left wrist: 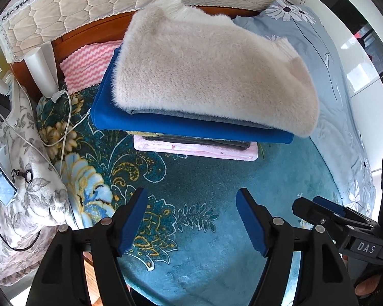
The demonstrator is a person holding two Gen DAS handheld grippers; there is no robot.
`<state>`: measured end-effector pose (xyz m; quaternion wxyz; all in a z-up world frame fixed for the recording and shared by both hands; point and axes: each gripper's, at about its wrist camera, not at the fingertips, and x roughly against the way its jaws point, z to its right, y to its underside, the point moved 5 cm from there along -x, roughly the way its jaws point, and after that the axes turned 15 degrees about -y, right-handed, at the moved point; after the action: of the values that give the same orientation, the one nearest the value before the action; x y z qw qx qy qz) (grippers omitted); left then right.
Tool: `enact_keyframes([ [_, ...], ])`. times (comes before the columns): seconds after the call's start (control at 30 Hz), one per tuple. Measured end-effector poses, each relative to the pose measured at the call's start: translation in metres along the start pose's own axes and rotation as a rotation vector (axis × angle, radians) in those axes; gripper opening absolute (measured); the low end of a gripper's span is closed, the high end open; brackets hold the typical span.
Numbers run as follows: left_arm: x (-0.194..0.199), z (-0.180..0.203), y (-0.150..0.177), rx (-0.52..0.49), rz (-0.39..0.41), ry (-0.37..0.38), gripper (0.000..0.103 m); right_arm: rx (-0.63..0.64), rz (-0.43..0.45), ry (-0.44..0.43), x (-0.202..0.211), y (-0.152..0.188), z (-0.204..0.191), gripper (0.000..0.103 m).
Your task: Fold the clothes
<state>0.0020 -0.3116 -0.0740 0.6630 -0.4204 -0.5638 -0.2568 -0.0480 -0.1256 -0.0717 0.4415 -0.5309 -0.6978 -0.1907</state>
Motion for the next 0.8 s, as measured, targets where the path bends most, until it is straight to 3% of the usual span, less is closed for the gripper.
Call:
enact_keyframes([
  [0.13,-0.002,-0.005,0.000,0.018,-0.006,-0.004,0.073,0.020,0.013,0.018,0.001,-0.002,-0.004,0.103],
  [0.2,-0.003,-0.008,0.001,0.025,-0.009,-0.006,0.083,0.022,0.013,0.020,0.001,-0.003,-0.006,0.103],
  [0.73,-0.004,-0.018,0.003,0.046,0.007,0.021,0.085,0.049,0.006,0.049,-0.006,-0.005,-0.017,0.103],
  [0.8,-0.005,-0.019,0.002,0.050,0.005,0.023,0.093,0.053,0.003,0.049,-0.007,-0.005,-0.019,0.103],
])
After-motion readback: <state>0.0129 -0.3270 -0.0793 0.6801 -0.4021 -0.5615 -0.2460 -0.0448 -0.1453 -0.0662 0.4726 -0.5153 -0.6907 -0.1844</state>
